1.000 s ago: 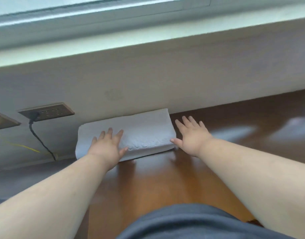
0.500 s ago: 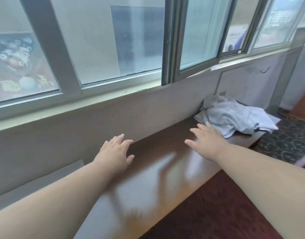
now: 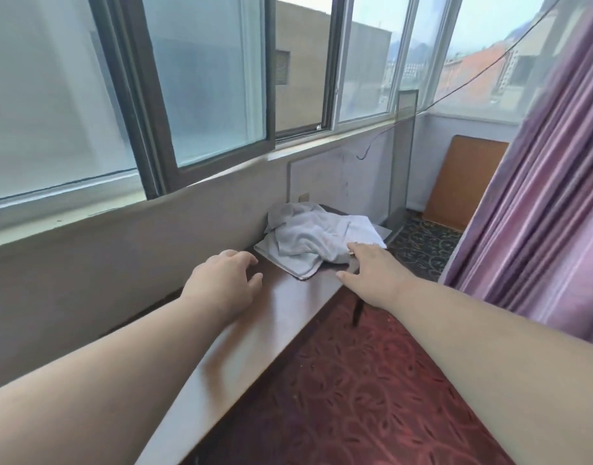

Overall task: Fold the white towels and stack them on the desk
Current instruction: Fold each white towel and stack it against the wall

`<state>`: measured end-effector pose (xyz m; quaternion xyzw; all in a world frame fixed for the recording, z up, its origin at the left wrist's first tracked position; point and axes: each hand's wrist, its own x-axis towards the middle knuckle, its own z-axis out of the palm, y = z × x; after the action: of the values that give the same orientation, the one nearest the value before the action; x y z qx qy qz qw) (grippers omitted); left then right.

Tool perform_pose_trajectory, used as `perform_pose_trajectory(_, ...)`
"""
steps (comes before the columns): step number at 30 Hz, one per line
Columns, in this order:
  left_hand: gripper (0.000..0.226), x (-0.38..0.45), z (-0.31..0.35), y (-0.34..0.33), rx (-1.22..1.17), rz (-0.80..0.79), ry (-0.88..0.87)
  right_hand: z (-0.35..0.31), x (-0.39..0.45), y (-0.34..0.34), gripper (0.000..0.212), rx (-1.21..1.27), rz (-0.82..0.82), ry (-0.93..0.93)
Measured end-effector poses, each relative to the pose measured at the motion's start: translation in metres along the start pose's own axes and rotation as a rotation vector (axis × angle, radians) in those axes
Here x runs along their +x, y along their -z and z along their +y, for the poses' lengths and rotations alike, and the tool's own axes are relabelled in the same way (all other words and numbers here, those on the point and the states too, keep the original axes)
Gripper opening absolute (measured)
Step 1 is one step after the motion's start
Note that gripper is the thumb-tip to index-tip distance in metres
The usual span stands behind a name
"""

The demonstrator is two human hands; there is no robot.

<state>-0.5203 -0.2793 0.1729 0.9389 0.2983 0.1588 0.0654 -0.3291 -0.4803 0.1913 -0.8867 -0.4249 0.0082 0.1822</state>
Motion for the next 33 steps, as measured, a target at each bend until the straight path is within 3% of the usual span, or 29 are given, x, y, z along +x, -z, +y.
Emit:
perform_pose_trajectory(5,0.041,0.042,0.023,-0.039,0.001,-0.036,-0.066,0.041,0.025,-0.002,0.068,0.009,0.009,-0.068)
perform_pose_trajectory(12,0.040,0.145,0.037,-0.090,-0.047,-0.036,-0.128,0.094,0.098,-0.014,0.056,-0.017,0.052,-0.138)
perform_pose_trajectory(17,0.040,0.214,0.048,-0.124,-0.031,-0.087,-0.139,0.141,0.143,-0.027,0.067,0.026,0.056,-0.229)
perform_pose_trajectory(20,0.041,0.247,0.062,-0.149,-0.015,-0.127,-0.129,0.178,0.165,-0.036,0.063,0.044,0.053,-0.269)
perform_pose_trajectory(26,0.047,0.298,0.108,-0.205,-0.015,-0.124,-0.065,0.261,0.228,-0.047,0.066,0.053,0.020,-0.222)
perform_pose_trajectory(33,0.056,0.336,0.149,-0.254,-0.003,-0.156,0.192,0.345,0.314,-0.056,0.068,0.029,-0.124,-0.073)
